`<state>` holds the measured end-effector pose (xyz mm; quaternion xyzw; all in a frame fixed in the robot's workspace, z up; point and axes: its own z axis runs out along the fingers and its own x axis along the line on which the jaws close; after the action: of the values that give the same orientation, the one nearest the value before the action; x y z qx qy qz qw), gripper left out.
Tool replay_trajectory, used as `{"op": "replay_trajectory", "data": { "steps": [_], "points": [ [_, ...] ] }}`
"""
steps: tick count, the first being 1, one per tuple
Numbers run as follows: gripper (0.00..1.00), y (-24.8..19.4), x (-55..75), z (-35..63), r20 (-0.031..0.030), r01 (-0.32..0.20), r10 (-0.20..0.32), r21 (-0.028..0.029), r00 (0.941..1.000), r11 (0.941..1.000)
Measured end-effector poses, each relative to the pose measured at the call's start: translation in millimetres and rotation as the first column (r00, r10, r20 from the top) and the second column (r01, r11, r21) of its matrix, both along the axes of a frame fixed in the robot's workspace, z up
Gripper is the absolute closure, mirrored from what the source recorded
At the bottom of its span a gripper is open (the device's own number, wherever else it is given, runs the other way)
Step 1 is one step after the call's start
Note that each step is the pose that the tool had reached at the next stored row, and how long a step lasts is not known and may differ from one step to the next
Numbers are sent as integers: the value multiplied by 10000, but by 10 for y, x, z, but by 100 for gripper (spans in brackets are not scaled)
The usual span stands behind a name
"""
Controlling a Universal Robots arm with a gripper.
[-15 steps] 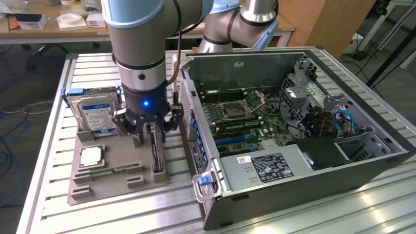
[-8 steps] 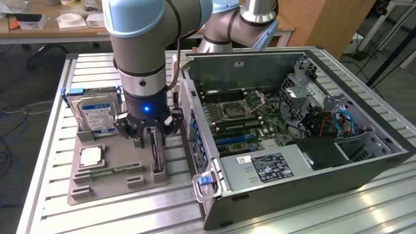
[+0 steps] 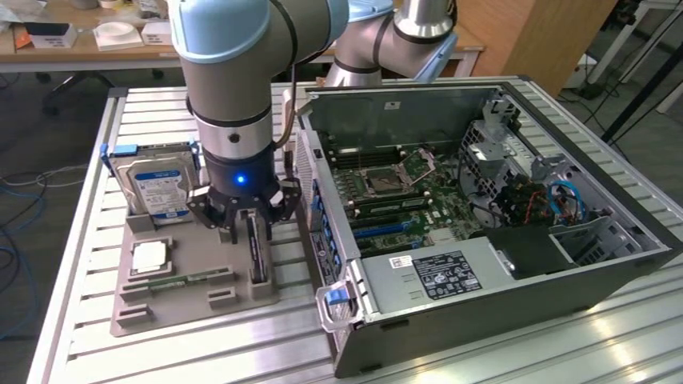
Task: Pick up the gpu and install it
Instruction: 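Pick up the gpu and move the gpu toward the slot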
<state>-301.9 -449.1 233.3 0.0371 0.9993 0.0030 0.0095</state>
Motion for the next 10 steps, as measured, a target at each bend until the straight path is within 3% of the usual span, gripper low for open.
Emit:
{"op": "replay_trajectory", "data": {
  "steps": [8, 10],
  "points": [
    [46, 0, 0, 0, 0, 0, 0, 0, 10000, 10000],
    [40, 0, 0, 0, 0, 0, 0, 0, 10000, 10000]
  ]
}}
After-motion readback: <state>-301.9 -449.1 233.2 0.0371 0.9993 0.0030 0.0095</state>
